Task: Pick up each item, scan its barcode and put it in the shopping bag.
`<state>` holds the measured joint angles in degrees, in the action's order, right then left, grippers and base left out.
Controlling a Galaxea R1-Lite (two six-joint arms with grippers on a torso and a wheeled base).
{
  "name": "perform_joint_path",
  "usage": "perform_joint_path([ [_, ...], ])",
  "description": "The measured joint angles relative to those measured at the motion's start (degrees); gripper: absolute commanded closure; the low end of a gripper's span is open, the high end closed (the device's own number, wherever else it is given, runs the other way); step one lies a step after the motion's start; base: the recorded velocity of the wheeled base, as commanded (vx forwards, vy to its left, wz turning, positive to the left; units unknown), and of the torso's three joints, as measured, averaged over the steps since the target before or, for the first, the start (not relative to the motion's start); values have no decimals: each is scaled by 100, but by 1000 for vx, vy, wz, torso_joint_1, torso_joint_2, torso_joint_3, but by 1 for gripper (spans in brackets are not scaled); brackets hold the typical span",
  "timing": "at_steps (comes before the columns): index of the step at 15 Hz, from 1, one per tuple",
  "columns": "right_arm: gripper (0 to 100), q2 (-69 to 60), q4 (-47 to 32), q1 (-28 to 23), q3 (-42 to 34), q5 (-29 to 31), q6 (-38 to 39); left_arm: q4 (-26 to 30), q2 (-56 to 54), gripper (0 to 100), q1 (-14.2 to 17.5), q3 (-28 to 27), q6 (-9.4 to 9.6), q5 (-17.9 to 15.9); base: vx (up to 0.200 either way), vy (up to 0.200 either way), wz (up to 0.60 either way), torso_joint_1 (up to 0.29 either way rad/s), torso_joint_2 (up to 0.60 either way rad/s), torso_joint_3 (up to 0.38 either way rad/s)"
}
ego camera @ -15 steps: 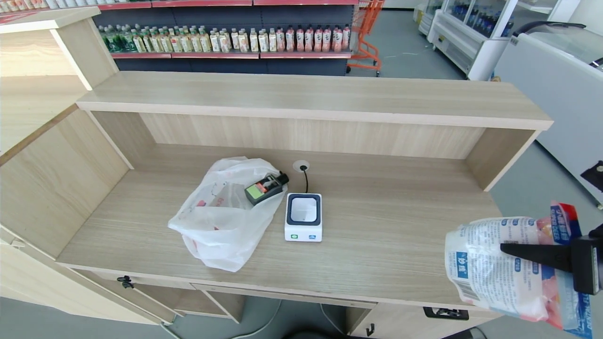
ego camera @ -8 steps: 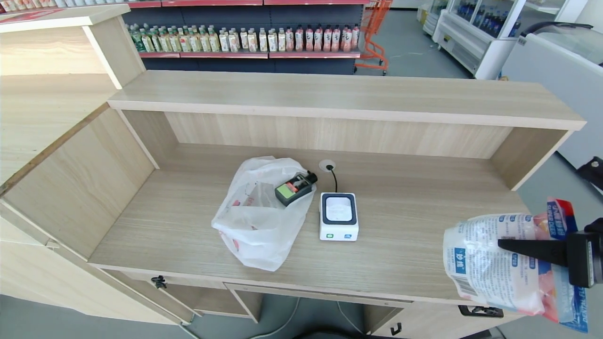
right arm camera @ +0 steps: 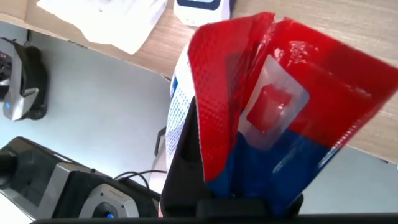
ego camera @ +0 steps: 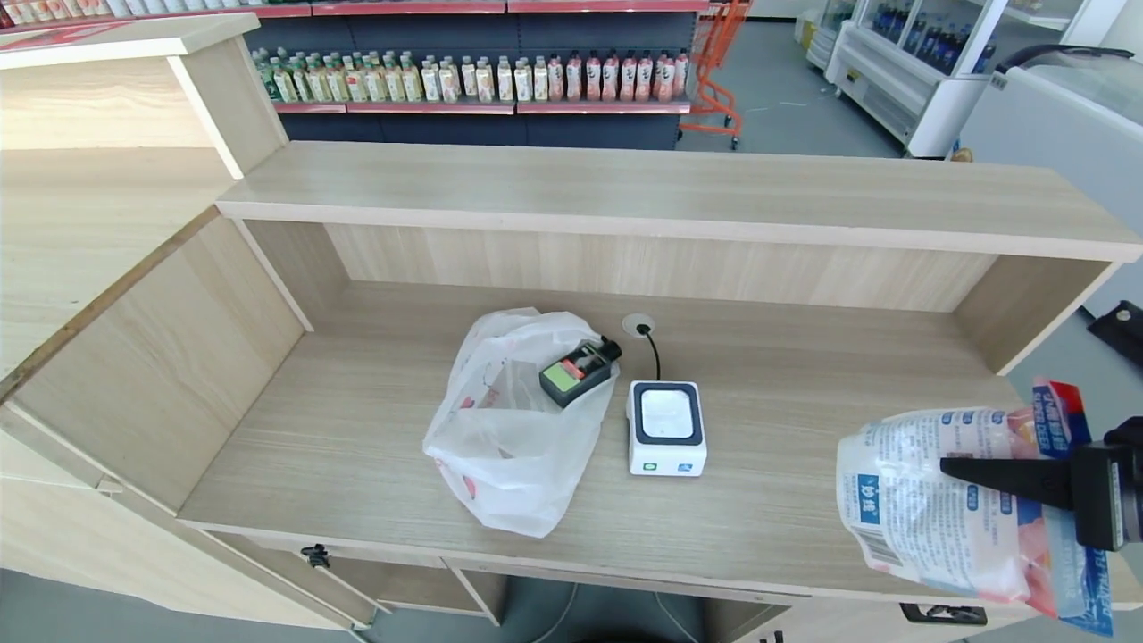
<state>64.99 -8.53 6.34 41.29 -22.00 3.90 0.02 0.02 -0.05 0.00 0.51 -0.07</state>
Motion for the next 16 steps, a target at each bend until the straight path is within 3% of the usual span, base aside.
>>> perform_joint_path([
  [7, 100, 63, 11, 112, 57, -178, -148, -2, 0, 0, 0, 0, -33, 7, 29, 0, 0, 2, 1, 0],
  [10, 100, 425, 137, 280, 110, -224, -1243, -2, 0, 0, -2, 0, -30, 5, 0, 0, 0, 0, 0, 0],
  [13, 100, 1156, 1329, 380, 40, -339, -2697, -2, 0, 0, -5, 0, -30, 5, 0, 0, 0, 0, 0, 0],
  [16, 100, 1877, 2717, 579, -149, -813, -3107, -2, 0, 0, -5, 0, -35, 7, 0, 0, 0, 0, 0, 0],
])
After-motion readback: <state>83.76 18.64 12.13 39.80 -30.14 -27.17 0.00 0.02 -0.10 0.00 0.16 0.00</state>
